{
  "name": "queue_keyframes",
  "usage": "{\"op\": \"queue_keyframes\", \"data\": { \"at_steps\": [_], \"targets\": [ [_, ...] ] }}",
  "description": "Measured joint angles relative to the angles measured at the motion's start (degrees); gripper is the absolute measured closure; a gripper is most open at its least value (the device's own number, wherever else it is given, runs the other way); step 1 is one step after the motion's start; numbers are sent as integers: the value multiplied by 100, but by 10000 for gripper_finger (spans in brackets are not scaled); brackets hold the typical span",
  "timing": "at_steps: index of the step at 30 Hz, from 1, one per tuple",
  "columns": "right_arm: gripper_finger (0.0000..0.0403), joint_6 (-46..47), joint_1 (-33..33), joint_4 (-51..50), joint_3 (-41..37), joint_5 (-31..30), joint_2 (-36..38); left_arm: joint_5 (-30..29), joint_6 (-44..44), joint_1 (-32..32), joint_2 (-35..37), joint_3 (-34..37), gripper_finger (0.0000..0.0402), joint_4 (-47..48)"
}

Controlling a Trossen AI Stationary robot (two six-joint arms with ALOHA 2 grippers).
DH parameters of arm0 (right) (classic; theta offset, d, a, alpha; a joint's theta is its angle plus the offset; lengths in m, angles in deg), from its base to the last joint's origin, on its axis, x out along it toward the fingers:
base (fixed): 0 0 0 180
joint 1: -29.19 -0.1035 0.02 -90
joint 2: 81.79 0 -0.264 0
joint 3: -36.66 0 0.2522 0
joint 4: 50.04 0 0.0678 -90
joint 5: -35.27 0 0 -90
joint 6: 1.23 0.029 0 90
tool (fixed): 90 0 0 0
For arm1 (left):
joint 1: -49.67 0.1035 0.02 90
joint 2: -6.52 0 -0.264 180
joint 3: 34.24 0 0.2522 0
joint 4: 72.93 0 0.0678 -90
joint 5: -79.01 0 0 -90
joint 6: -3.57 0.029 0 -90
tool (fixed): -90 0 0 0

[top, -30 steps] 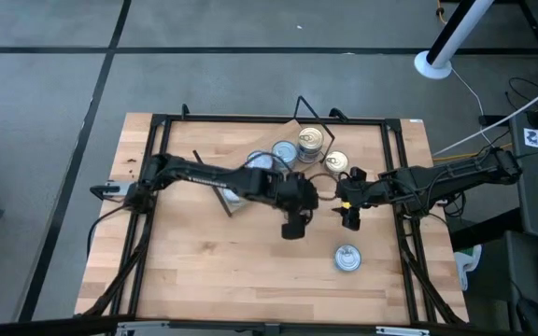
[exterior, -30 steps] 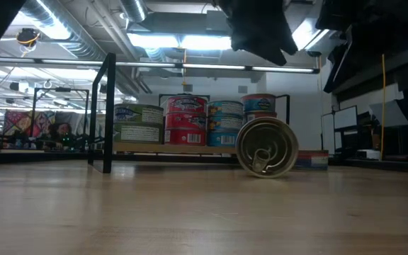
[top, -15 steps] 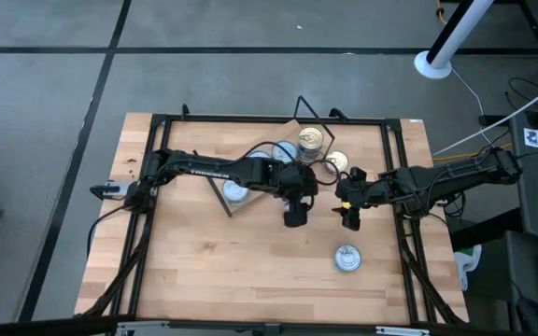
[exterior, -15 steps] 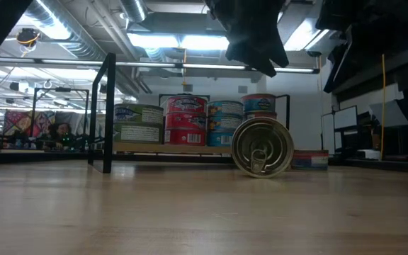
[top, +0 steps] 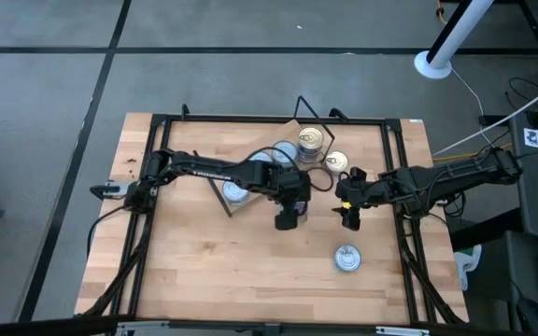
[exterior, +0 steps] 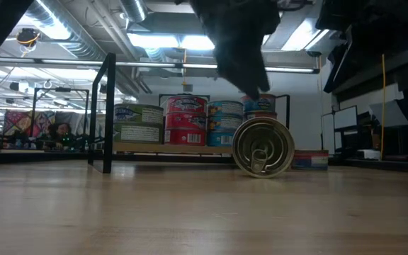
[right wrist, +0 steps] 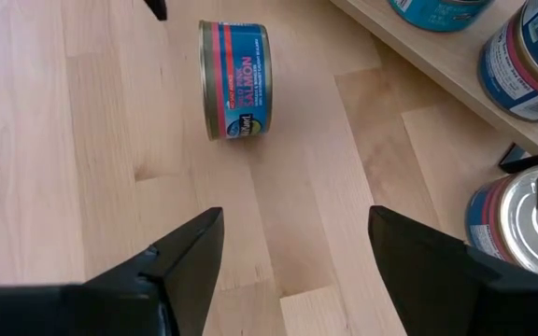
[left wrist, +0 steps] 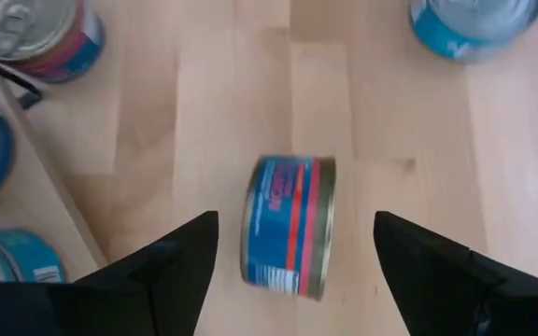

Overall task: Stack canned seafood by type on shelf
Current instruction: Stack the blue pink tuna can on top of the blue pink tuna cans on the shelf

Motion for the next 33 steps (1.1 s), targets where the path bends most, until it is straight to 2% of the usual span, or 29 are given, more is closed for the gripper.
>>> {"op": "queue_keyframes", "data": {
  "at_steps": [10, 17, 27, 33],
  "targets": [
    [137, 0, 0, 0, -1, 0, 0, 14, 271, 1, -27, 459, 119, -229],
    [137, 0, 0, 1, 1, 0, 0, 12, 380, 11, -28, 794, 119, -734],
    [137, 0, 1, 0, 0, 1, 0, 25, 367, 151, -73, 932, 119, -939],
    [137, 0, 1, -6, -1, 2, -1, 432, 346, 197, -187, 935, 119, -898]
  ]
}}
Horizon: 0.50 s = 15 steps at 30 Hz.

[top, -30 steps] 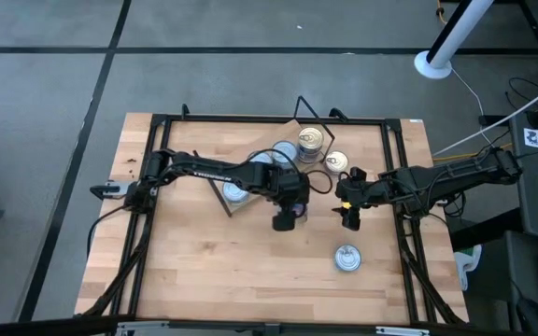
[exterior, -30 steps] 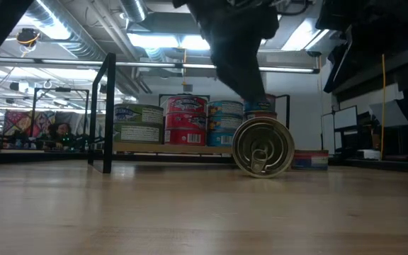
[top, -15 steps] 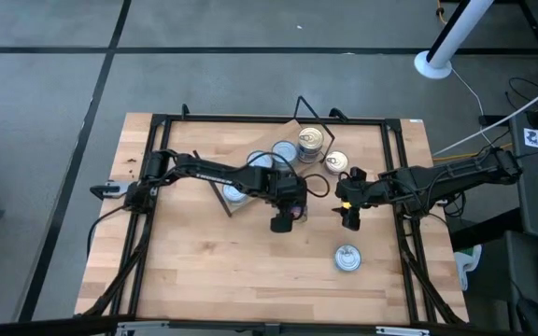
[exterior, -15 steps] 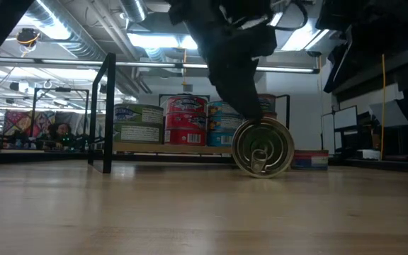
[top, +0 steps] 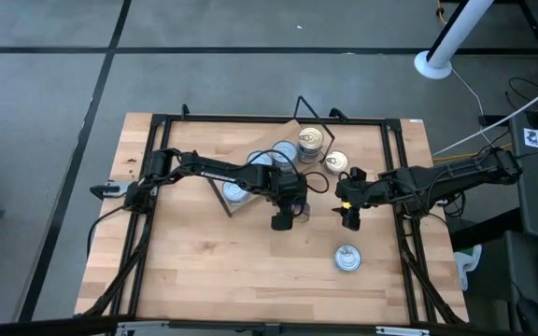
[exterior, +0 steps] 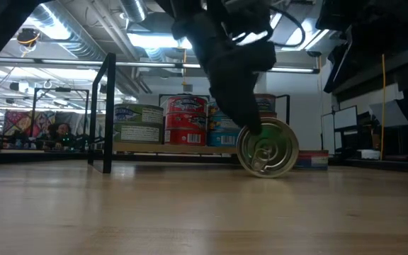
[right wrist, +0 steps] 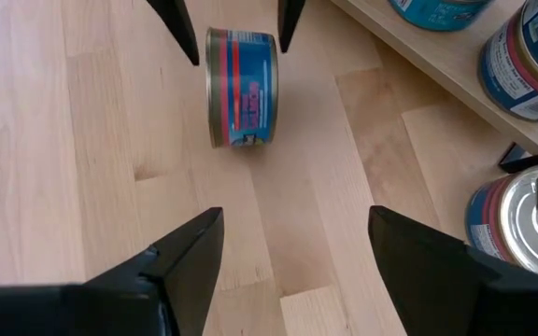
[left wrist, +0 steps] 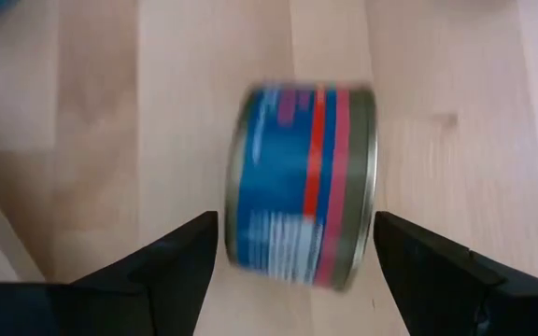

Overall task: Stack canned seafood by type on shelf
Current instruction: Stack the blue pink tuna can on top of the blue pink tuna cans on the shelf

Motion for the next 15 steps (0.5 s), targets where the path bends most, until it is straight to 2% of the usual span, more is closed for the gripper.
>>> {"op": "queue_keyframes", "data": {
  "at_steps": [6, 11, 15],
  "targets": [
    [137, 0, 1, -1, 0, 0, 0, 17, -22, -1, -83, 0, 123, -54],
    [137, 0, -1, -7, 0, -2, -1, 33, 28, 4, -81, 0, 147, -66],
    [137, -1, 1, -7, 0, -4, -1, 334, 185, 2, -142, 0, 163, -167]
  ]
}}
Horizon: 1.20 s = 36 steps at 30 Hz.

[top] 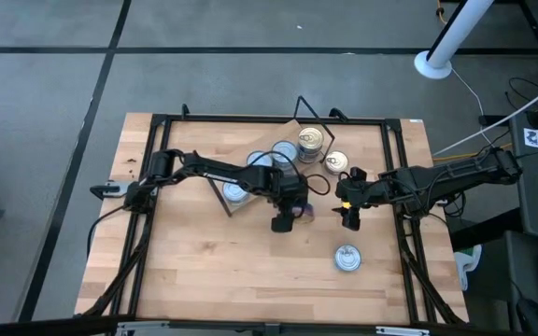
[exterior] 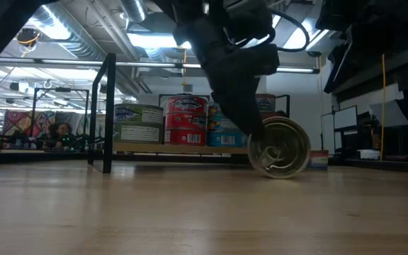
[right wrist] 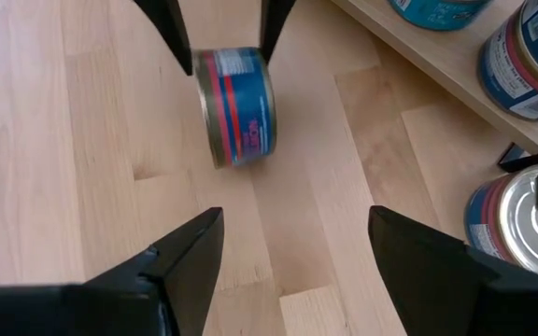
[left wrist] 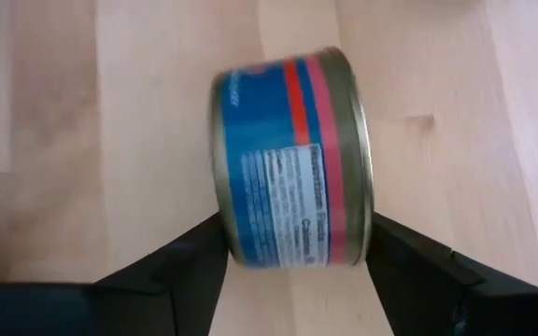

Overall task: Stack canned seafood by type on shelf
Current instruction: Stack the blue pink tuna can on top of the blue pink tuna cans on the shelf

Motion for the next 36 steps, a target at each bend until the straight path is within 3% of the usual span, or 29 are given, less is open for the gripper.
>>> {"op": "queue_keyframes", "data": {
  "at_steps": [10, 18, 27, 36],
  "targets": [
    [137, 1, -1, -2, 0, -4, 0, 73, -155, -11, -61, 0, 201, -61],
    [137, 1, 0, -6, 0, -4, 0, 90, -643, -11, -36, 0, 197, -95],
    [137, -420, -2, -152, 59, -100, 71, 1157, -1806, 137, 17, -395, 198, -65],
    [137, -682, -2, -1256, 810, -1210, 223, 2071, -2429, 565, 22, -1175, 197, -91]
  ]
}}
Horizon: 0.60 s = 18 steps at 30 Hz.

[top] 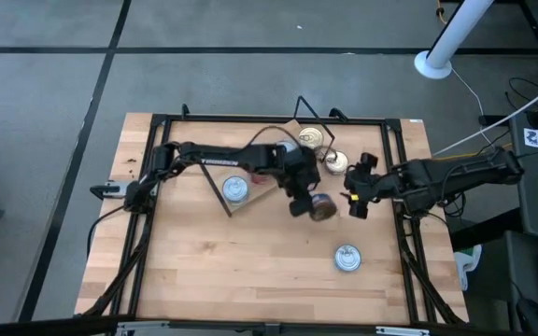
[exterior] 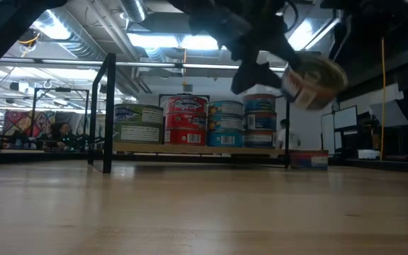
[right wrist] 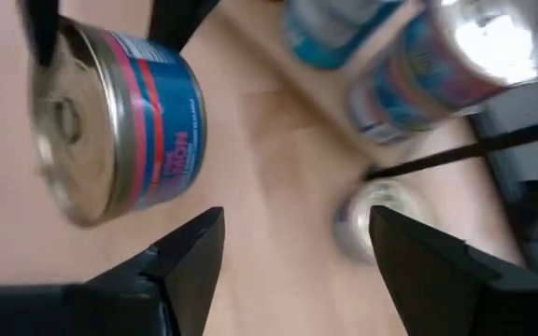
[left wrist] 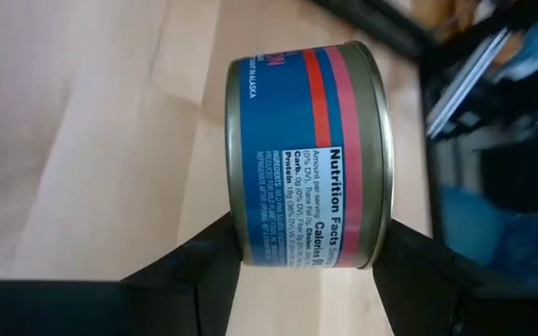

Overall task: Stack canned seafood by type on shelf
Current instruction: Stack the blue pink tuna can on top of the blue pink tuna cans on the shelf

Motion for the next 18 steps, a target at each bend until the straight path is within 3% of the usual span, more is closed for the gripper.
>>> {"op": "queue_keyframes", "data": {
  "at_steps": [10, 18],
  "targets": [
    [137, -218, 0, -134, 89, -1343, 329, 950, -917, 983, 2, -709, 197, 22],
    [137, -225, 0, -68, 89, -2355, 290, 1364, -1566, 1790, 9, -974, 197, 18]
  ]
}}
